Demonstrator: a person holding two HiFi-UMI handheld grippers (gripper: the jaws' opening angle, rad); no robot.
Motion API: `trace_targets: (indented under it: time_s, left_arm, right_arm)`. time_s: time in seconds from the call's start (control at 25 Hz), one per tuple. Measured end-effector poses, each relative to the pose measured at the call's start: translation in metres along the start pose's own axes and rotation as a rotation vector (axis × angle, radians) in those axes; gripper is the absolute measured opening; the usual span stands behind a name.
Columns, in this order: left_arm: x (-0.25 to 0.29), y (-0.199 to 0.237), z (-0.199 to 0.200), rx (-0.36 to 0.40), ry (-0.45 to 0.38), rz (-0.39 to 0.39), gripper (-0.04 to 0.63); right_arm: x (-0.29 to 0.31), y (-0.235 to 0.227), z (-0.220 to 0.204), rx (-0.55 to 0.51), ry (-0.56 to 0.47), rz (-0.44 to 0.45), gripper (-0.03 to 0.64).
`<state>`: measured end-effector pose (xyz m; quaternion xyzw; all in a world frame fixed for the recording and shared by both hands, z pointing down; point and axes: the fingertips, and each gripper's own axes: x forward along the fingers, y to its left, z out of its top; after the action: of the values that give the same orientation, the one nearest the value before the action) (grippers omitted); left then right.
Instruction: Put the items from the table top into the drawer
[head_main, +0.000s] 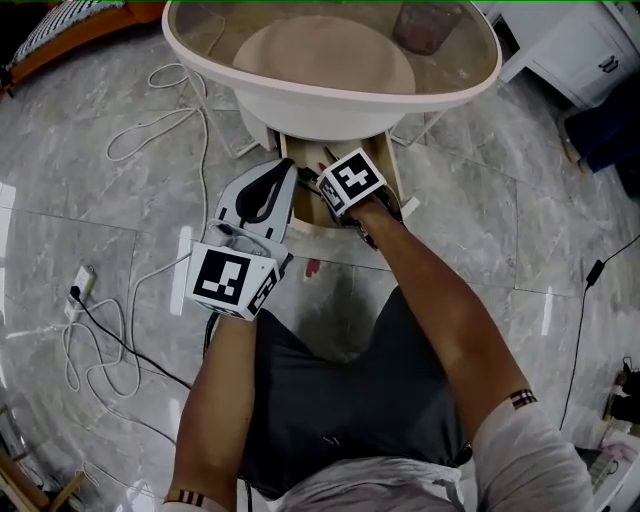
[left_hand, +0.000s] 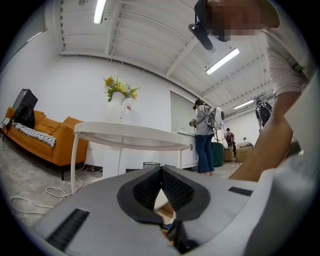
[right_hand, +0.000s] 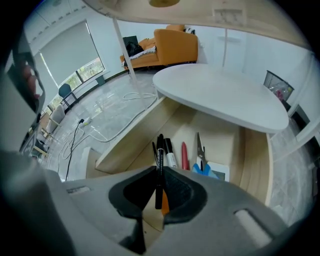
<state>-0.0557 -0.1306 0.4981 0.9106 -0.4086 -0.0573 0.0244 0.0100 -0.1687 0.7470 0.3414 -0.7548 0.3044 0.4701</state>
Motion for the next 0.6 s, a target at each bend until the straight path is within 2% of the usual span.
trace_targets:
  time_s: [0.36,0.6]
  left_arm:
    - [0.0,0.005,-0.012,0.008,0.023,-0.003,0.0]
    - [0.004,0.003,-0.018,0.008,0.038,-0.012,0.0]
  right_arm:
    - [-0.008,0.003,0.009,-0.029,-0.061,0.014,0.063]
    - [-0.043,0.011,0.022,-0.162,-0.229,0.001,0.052]
